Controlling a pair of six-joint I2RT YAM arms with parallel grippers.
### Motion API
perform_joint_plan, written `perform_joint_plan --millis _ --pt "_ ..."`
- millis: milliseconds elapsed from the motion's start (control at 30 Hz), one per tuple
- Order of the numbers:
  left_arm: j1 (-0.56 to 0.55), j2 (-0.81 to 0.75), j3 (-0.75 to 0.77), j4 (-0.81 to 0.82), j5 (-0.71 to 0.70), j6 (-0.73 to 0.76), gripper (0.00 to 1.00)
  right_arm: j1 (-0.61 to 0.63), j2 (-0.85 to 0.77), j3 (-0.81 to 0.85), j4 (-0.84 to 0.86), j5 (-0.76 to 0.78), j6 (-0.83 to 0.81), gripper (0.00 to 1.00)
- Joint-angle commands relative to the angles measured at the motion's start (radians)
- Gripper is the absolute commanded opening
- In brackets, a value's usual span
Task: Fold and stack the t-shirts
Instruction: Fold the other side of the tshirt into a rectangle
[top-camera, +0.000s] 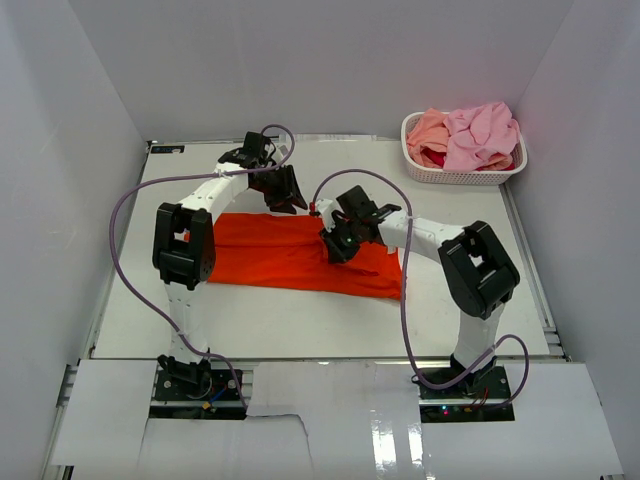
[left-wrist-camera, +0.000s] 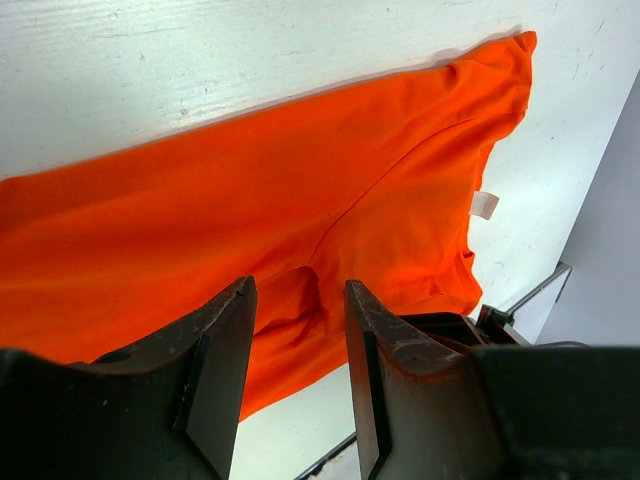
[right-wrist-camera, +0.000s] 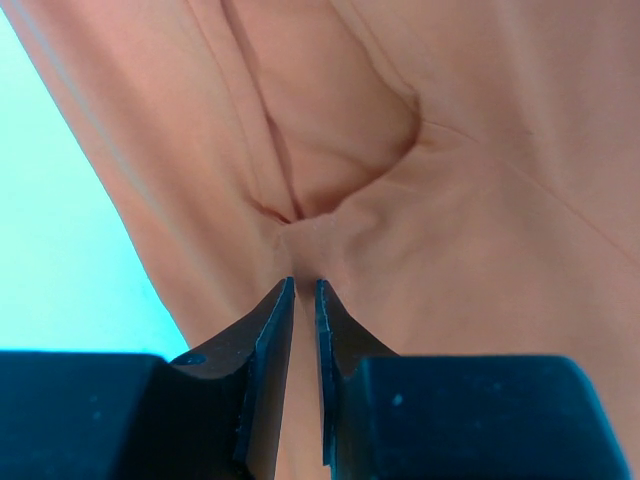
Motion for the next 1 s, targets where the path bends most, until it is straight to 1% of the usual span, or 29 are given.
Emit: perform_joint_plan --millis 0,100,167,200,267,300,333,467,500,667,700,800,833,967 --pt "0.007 -0.023 -0.011 -0.004 0.017 0.009 0.51 0.01 0.026 0.04 -0.003 -0.049 0.052 0.2" --pt "0.007 -0.023 -0.015 -0.006 0.014 0.012 0.51 0.011 0.026 0.023 0.035 -0.068 0.082 0.2" --pt "0.007 -0.024 -0.018 -0.004 0.012 0.013 0.51 0.013 0.031 0.022 0.04 -0.074 0.087 0.23" --pt "0.007 -0.024 -0.018 -0.006 0.011 0.013 0.51 0.015 0.037 0.025 0.037 -0.069 0.087 0.33" --pt "0.007 -0.024 -0.022 -0.006 0.011 0.015 0.51 0.015 0.037 0.028 0.028 -0.063 0.084 0.38" --pt "0.006 -0.026 -0.025 -0.006 0.011 0.017 0.51 0.016 0.031 0.026 0.031 -0.05 0.084 0.47" --pt "0.007 -0.026 -0.026 -0.006 0.011 0.017 0.51 0.015 0.025 0.019 0.032 -0.046 0.084 0.51" --pt "0.009 -0.026 -0.029 -0.006 0.012 0.017 0.51 0.015 -0.04 0.002 0.046 -0.029 0.083 0.56" --pt "0.009 -0.029 -0.028 -0.006 0.011 0.018 0.51 0.015 -0.061 0.008 0.035 -0.019 0.084 0.59" --pt "0.015 -0.049 -0.038 -0.001 0.005 0.023 0.51 -0.005 -0.132 0.061 -0.038 0.044 0.109 0.63" --pt "0.016 -0.05 -0.041 -0.001 0.003 0.021 0.51 -0.018 -0.147 0.069 -0.041 0.043 0.124 0.66" --pt "0.027 -0.044 -0.057 0.003 0.022 0.024 0.51 -0.109 -0.143 0.107 -0.074 0.026 0.204 0.71" --pt "0.03 -0.044 -0.061 0.005 0.034 0.027 0.51 -0.172 -0.135 0.115 -0.084 0.023 0.248 0.71" --pt "0.056 -0.061 -0.091 0.011 0.048 0.039 0.51 -0.314 -0.103 0.126 -0.109 0.024 0.326 0.72"
